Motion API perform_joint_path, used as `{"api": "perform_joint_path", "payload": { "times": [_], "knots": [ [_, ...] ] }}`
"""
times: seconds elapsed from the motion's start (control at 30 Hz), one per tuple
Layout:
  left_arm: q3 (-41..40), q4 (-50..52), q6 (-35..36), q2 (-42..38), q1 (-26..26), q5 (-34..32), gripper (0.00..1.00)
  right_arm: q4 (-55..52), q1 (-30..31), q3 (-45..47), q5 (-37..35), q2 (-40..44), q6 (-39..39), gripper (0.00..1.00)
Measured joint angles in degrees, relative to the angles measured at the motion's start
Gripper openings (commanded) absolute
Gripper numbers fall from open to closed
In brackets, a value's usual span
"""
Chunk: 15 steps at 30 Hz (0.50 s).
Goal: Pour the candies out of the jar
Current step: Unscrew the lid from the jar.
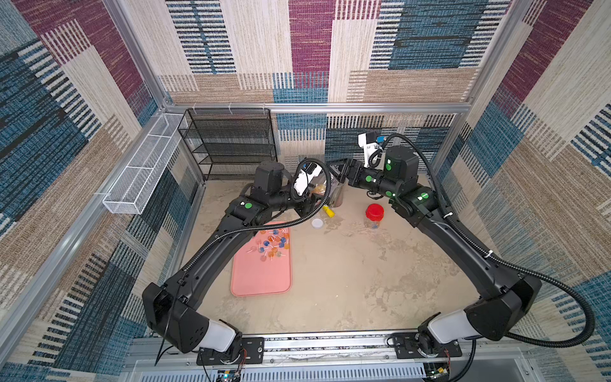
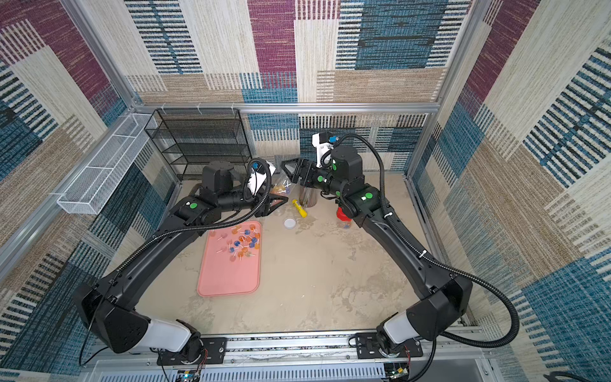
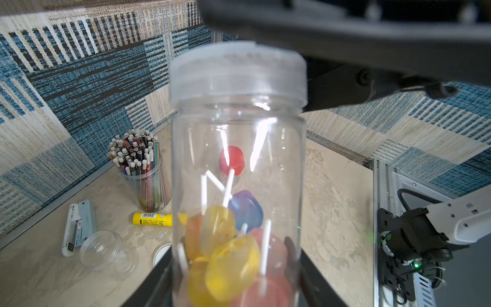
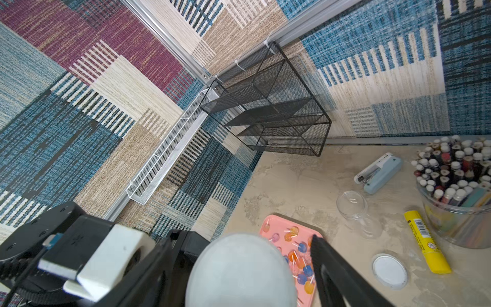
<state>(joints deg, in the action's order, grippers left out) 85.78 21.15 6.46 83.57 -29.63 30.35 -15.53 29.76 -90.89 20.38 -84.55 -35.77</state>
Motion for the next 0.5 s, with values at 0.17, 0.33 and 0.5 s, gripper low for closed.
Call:
{"api": "perform_joint_path", "payload": {
  "times": [0.17, 0.33, 0.5],
  "knots": [
    [0.0, -0.4, 0.0, 0.0, -0.1, -0.1, 0.00, 0.0, 0.5, 0.0, 0.0, -0.4, -0.2, 0.74],
    [0.0, -0.4, 0.0, -0.1, -0.1, -0.2, 0.00, 0.0, 0.5, 0.0, 0.0, -0.5, -0.2, 0.57],
    [0.0, -1.1, -0.1, -0.1, 0.0, 0.6, 0.00, 0.1, 0.5, 0.0, 0.8, -0.1, 0.7, 0.47]
  ]
}}
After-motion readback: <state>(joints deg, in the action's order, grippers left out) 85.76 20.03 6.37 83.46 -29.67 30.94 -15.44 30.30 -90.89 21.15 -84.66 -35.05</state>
